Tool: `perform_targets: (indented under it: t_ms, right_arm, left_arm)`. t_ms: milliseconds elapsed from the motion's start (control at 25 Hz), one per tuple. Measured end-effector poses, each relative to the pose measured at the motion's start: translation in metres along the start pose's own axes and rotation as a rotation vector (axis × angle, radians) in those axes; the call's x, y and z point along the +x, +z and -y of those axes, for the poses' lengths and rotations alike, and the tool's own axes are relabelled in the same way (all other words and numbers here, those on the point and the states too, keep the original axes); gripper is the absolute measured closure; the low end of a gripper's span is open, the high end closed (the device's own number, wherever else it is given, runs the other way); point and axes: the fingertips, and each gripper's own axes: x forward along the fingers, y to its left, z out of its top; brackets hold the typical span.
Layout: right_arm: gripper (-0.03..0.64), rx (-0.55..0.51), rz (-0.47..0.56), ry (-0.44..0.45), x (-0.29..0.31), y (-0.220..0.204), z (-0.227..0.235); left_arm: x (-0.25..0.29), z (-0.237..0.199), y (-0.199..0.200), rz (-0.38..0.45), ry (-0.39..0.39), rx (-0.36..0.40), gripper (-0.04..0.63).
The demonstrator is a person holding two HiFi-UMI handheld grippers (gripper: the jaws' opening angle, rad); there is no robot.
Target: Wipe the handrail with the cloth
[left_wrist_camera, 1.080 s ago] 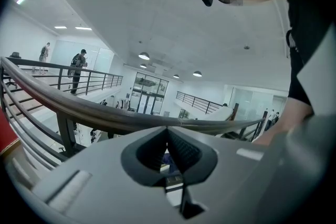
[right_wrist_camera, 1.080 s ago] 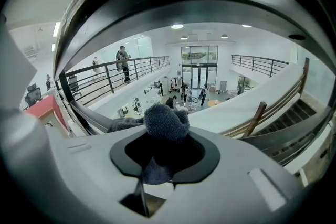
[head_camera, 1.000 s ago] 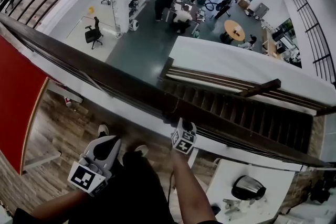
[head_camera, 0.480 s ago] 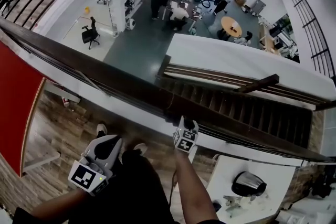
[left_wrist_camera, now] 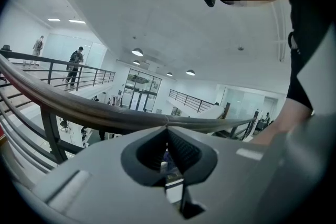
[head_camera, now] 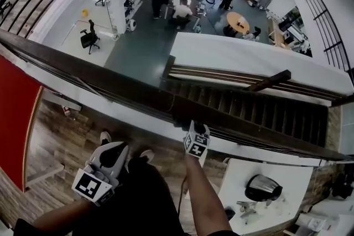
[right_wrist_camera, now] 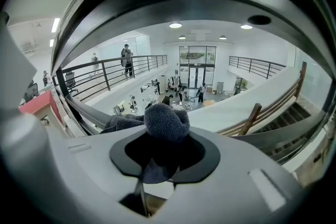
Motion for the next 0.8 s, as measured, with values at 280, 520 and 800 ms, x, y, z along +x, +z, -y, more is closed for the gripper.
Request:
perform_targets:
  t_ms: [280, 520, 800]
  right_arm:
    - [0.523, -0.002, -0.013, -0.024, -0.007, -0.001, 0.018]
    - [0.523, 0.008, -0.005, -0.064, -0.015, -0.005, 0.038]
    - [0.523, 0.039, 0.007, -0.056, -0.018, -0.005, 0.04]
  left_arm:
    - [0.009, 0.008, 0.007, 0.016, -0.033, -0.014, 0.595]
    - [0.008, 0.005, 0.009, 0.024, -0.033, -0.023, 0.595]
    - [0.006, 0.004, 0.006, -0.01, -0.03, -0.005, 0.595]
